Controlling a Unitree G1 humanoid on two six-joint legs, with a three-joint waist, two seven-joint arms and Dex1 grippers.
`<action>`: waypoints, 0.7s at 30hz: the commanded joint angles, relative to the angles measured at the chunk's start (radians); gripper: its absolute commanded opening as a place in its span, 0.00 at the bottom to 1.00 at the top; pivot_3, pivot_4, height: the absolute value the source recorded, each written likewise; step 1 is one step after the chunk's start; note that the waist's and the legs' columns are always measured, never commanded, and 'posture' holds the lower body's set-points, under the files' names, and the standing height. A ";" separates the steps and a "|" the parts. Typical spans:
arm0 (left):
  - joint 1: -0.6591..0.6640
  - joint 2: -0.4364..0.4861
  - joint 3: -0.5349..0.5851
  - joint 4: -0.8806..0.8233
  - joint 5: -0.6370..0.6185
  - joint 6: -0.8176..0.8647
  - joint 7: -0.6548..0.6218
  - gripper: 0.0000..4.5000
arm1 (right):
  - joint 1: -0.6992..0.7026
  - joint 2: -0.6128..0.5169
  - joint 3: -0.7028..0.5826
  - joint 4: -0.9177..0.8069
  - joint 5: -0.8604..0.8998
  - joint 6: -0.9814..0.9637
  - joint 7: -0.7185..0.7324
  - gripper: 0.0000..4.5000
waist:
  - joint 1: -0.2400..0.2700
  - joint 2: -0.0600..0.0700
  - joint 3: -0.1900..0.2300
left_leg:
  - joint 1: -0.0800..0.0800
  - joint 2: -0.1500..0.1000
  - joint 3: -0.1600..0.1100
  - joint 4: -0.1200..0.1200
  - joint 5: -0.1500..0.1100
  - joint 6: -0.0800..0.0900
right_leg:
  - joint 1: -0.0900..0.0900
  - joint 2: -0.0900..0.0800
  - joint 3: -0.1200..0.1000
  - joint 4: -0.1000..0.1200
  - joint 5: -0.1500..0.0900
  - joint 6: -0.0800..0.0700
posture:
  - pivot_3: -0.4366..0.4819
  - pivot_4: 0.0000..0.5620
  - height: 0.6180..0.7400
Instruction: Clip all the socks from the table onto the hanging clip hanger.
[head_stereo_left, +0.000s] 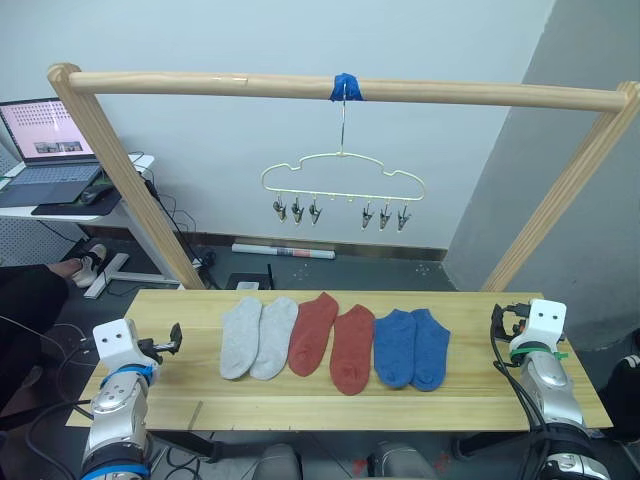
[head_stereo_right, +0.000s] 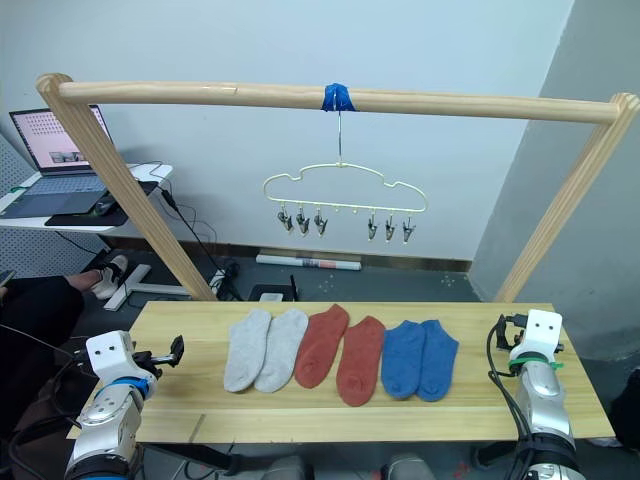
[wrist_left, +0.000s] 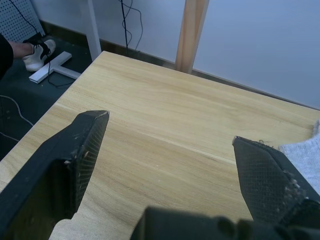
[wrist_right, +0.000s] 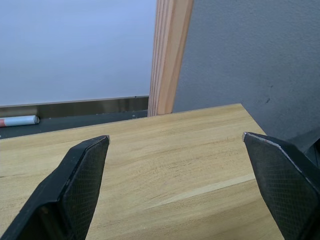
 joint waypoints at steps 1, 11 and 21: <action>0.003 0.026 0.035 -0.044 -0.020 0.003 0.005 1.00 | 0.000 -0.014 0.000 -0.049 -0.006 -0.009 0.001 1.00 | 0.000 0.000 0.001 | 0.000 0.000 0.000 0.000 0.000 0.000 | 0.000 0.000 0.000 0.000 0.000 0.000 | 0.58 0.13 1.00; 0.054 0.078 0.068 -0.152 -0.084 0.045 -0.089 1.00 | 0.051 -0.026 0.017 -0.153 -0.001 0.056 0.041 1.00 | 0.000 -0.001 0.015 | 0.000 0.000 0.000 -0.002 0.000 0.000 | -0.001 0.000 0.000 -0.001 -0.001 -0.001 | 0.56 0.18 1.00; 0.181 0.083 0.067 -0.574 -0.239 0.209 -0.262 1.00 | 0.140 -0.041 0.074 -0.465 0.070 0.217 0.208 1.00 | -0.002 -0.003 0.054 | 0.000 0.001 0.000 -0.006 0.000 0.000 | -0.002 -0.002 0.000 -0.002 -0.003 -0.003 | 0.52 0.25 1.00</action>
